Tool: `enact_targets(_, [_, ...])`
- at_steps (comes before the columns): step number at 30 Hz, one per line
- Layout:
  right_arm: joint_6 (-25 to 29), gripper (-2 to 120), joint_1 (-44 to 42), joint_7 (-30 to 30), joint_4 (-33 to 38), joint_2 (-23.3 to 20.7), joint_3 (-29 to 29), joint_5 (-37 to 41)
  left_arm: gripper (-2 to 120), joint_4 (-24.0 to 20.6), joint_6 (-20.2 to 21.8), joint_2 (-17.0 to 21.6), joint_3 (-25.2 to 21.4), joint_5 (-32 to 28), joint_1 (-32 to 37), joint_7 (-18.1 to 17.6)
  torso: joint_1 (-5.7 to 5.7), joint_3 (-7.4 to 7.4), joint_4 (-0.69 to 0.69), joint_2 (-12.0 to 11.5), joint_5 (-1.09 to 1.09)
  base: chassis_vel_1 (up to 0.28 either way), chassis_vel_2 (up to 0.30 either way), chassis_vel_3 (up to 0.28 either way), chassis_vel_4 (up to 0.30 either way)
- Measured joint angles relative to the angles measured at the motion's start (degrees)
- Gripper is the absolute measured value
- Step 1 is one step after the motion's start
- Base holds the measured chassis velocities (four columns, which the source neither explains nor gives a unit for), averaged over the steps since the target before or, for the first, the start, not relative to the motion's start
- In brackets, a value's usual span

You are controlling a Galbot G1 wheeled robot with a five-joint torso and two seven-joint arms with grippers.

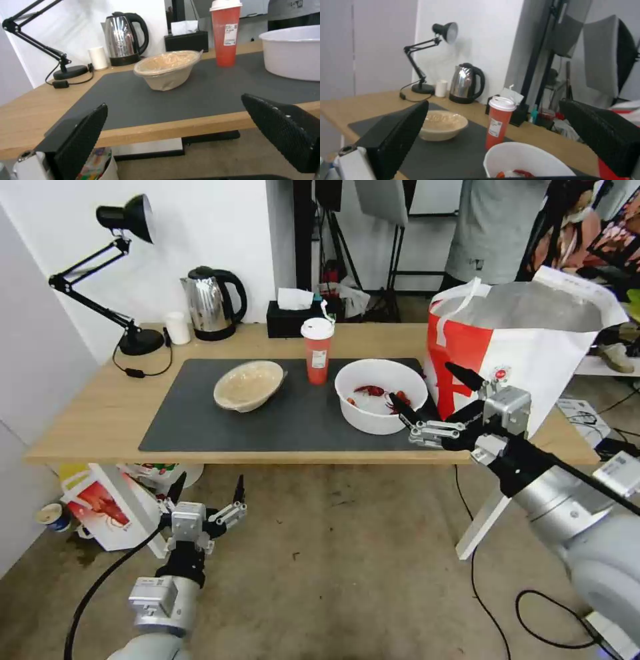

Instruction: Pick up the trash from the table and place it into the takeout bag.

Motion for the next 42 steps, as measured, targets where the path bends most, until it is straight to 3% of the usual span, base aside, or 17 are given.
enact_targets(6, [-1.1, 100, 3.9, -1.7, -2.6, -4.1, -1.1, 1.2, 100, 0.0, 0.0, 0.0, 0.0, 0.0, 0.0, 0.0, 0.00, 0.00, 0.00, 0.0, 0.00, 0.000, 0.000, 0.000, 0.000])
enact_targets(11, [-2.9, 100, 13.1, -5.5, -7.3, -12.2, -3.7, 5.2, 100, 0.0, 0.0, 0.0, 0.0, 0.0, 0.0, 0.0, 0.00, 0.00, 0.00, 0.0, -0.01, 0.000, 0.000, 0.000, 0.000])
enact_targets(12, [-2.9, 100, 13.1, -5.5, -7.3, -12.2, -3.7, 5.2, 100, 0.0, 0.0, 0.0, 0.0, 0.0, 0.0, 0.0, 0.00, 0.00, 0.00, 0.0, -0.01, 0.000, 0.000, 0.000, 0.000])
enact_targets(16, [-4.3, 100, 21.2, -8.6, -10.1, -16.6, -8.6, 6.7, 100, 0.0, 0.0, 0.0, 0.0, 0.0, 0.0, 0.0, 0.00, 0.00, 0.01, 0.0, -0.03, 0.000, 0.000, 0.000, 0.000])
enact_targets(18, [-5.4, 100, 28.3, -10.4, -12.3, -18.3, -14.3, 8.5, 100, 0.0, 0.0, 0.0, 0.0, 0.0, 0.0, 0.0, 0.00, 0.00, 0.02, 0.0, -0.01, 0.000, 0.000, 0.000, 0.000])
enact_targets(23, [-7.3, 100, 39.8, -13.9, -16.6, -19.2, -23.3, 11.2, 100, 0.0, 0.0, 0.0, 0.0, 0.0, 0.0, 0.0, 0.00, 0.00, 0.01, 0.0, 0.02, 0.000, 0.000, 0.000, 0.000])
enact_targets(28, [-9.6, 100, 47.6, -17.4, -19.2, -19.1, -27.7, 13.9, 100, 0.0, 0.0, 0.0, 0.0, 0.0, 0.0, 0.0, 0.00, 0.00, 0.00, 0.0, -0.01, 0.000, 0.000, 0.000, 0.000])
enact_targets(33, [-12.5, 100, 57.4, -22.6, -22.8, -17.5, -35.2, 15.6, 100, 0.0, 0.0, 0.0, 0.0, 0.0, 0.0, 0.0, -0.01, 0.00, 0.00, 0.0, -0.01, 0.000, 0.000, 0.000, 0.000])
enact_targets(35, [-13.3, 100, 63.8, -25.2, -26.1, -16.0, -41.1, 15.2, 100, 0.0, 0.0, 0.0, 0.0, 0.0, 0.0, 0.0, -0.01, 0.00, 0.01, 0.0, -0.02, 0.000, 0.000, 0.000, 0.000])
enact_targets(42, [-14.1, 100, 74.2, -28.3, -30.2, -13.9, -50.7, 13.9, 100, 0.0, 0.0, 0.0, 0.0, 0.0, 0.0, 0.0, -0.01, 0.00, 0.01, 0.0, -0.02, 0.000, 0.000, 0.000, 0.000])
